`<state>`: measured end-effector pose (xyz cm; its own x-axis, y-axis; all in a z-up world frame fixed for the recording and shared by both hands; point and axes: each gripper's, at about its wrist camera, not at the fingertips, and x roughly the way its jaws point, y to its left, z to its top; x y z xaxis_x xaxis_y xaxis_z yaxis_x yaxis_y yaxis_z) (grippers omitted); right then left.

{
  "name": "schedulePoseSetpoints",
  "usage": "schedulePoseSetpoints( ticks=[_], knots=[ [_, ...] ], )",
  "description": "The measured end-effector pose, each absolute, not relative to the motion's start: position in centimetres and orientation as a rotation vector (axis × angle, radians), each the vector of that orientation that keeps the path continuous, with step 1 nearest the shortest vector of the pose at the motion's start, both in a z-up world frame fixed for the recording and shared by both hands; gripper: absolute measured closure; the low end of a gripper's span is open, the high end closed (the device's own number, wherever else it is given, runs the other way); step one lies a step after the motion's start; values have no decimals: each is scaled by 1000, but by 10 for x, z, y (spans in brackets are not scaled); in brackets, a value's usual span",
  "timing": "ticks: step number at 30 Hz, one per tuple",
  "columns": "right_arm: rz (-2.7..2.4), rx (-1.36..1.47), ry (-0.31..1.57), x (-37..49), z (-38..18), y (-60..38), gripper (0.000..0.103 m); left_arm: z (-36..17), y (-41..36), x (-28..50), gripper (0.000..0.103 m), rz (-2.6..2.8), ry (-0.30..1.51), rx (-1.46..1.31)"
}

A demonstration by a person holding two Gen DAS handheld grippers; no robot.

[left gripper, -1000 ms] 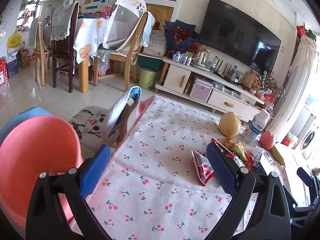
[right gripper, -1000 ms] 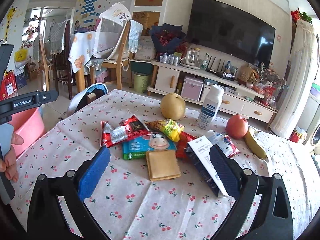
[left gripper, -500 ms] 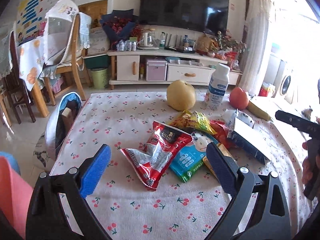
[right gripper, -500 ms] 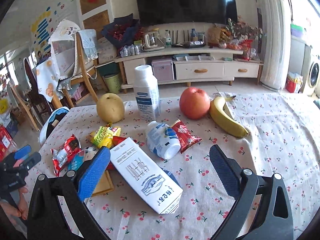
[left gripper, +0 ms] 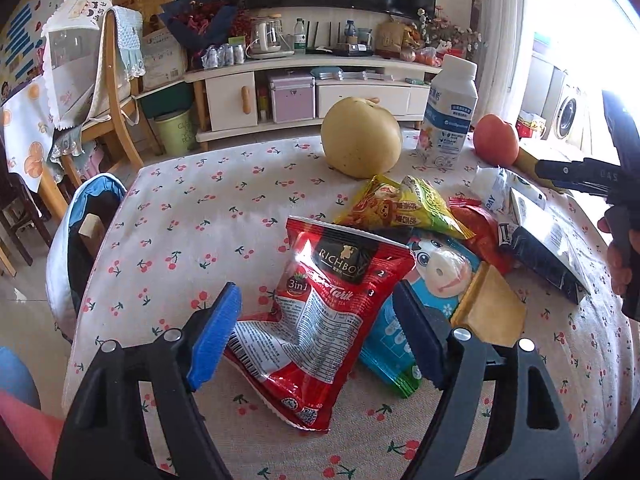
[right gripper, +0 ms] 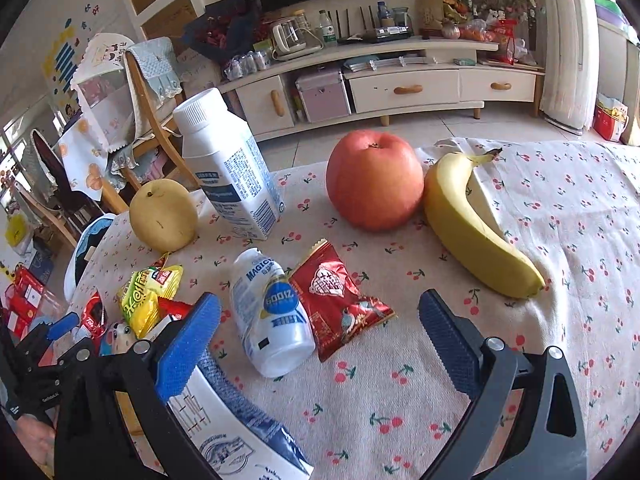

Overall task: Collect trash
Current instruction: 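Grasp the red Richbox snack bag with the left gripper while the right grasps a white bottle, then lift the Richbox bag with the left gripper while the right grasps a red snack packet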

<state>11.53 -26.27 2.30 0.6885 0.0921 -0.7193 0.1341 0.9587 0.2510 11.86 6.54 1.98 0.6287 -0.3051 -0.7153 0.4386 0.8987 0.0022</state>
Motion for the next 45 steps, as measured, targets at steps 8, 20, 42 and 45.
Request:
schedulePoseSetpoints(
  ticks=[8,20,42,45],
  knots=[
    [31,264,868,144,5,-256,5,16,61,122,30,-456,824,174],
    [146,245,890,140,0,-227,36,13,59,119,49,-448,848,119],
    [247,241,954,41,11,-143,42,14,67,47,51,-460,879,43],
    [257,278,961,20,12,-136,42,15,76,37,51,-464,891,13]
  ],
)
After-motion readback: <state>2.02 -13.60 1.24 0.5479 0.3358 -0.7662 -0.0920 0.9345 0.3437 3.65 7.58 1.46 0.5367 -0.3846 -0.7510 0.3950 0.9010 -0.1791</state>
